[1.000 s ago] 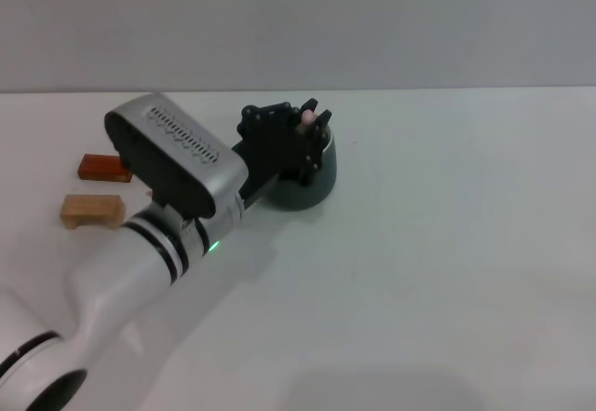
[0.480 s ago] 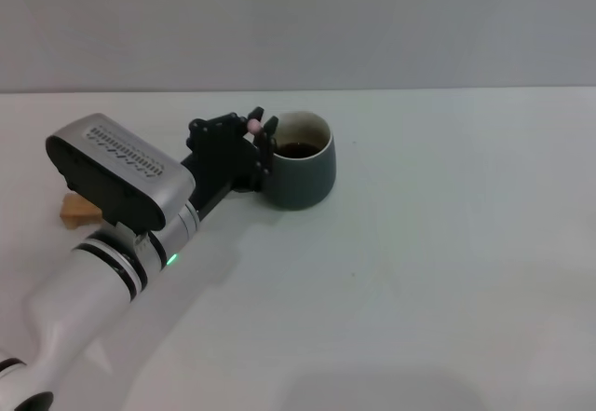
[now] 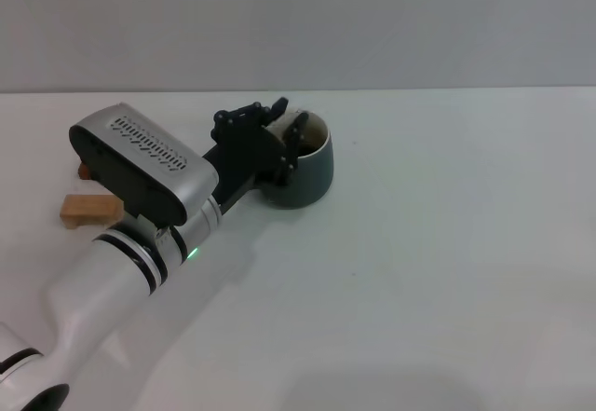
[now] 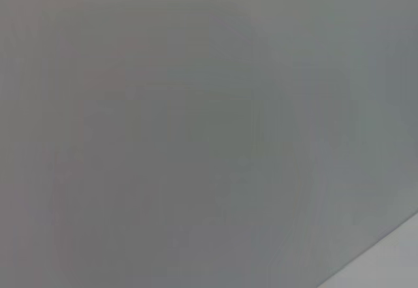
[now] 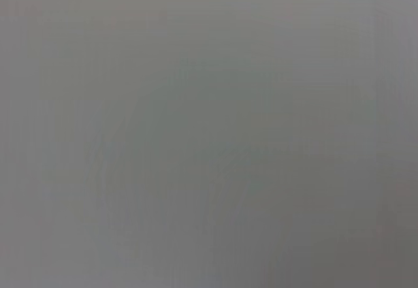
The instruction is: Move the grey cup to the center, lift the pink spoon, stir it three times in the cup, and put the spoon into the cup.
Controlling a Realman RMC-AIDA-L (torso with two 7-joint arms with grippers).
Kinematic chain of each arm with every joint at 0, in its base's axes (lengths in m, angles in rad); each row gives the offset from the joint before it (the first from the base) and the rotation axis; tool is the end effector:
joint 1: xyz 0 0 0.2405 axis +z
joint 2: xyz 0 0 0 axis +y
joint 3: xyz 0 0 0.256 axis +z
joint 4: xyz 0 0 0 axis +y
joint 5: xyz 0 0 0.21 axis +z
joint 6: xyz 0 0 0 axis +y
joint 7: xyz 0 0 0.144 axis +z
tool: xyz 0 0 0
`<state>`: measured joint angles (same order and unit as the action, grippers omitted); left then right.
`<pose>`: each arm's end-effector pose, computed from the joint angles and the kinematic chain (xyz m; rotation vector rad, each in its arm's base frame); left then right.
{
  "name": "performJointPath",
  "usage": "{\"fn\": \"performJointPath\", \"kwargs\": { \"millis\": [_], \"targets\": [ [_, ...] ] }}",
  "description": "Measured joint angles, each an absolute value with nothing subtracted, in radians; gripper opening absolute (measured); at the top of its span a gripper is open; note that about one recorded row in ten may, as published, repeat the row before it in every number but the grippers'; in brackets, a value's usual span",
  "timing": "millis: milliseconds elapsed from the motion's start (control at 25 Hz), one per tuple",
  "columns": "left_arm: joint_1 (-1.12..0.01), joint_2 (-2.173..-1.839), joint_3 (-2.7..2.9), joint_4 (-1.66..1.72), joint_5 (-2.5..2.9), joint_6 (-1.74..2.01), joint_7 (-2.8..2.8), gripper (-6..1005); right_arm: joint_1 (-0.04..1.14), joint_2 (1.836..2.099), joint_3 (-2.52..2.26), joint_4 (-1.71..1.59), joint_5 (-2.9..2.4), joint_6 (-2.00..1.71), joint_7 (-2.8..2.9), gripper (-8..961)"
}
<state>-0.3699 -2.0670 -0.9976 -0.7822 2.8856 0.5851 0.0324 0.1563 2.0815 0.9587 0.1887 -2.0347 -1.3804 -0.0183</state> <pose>-0.2046 0.3498 -0.0891 -2.0906 -0.2375 -0.6004 0.4067 0.2260 0.0441 -1.1057 0.5527 0.4934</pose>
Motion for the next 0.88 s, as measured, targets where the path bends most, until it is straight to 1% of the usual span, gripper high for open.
{"fn": "performJointPath", "kwargs": {
  "millis": [320, 520, 600, 640, 880],
  "targets": [
    [-0.355, -2.071, -1.015, -0.788, 2.871, 0.687, 0.03, 298, 0.154, 2.083, 0.959, 0.189, -2.035, -1.384, -0.018, -1],
    [-0.322, -2.066, -1.069, -0.739, 2.753, 0.865, 0.016, 506, 0.146, 2.083, 0.963, 0.193, -2.032, -1.401, -0.018, -2],
    [-0.322, -2.066, -1.069, -0.739, 2.753, 0.865, 0.016, 665, 0.144, 2.083, 0.967, 0.194, -2.031, -1.419, -0.018, -1],
    [-0.291, -2.06, -1.158, -0.687, 2.733, 0.911, -0.053, 745, 0.139, 2.082, 0.968, 0.192, -2.031, -1.442, -0.005, -1],
    [-0.24, -2.067, -1.283, -0.536, 2.729, 1.07, -0.097, 821, 0.134, 2.08, 0.968, 0.178, -2.03, -1.474, 0.052, -2]
  ]
}}
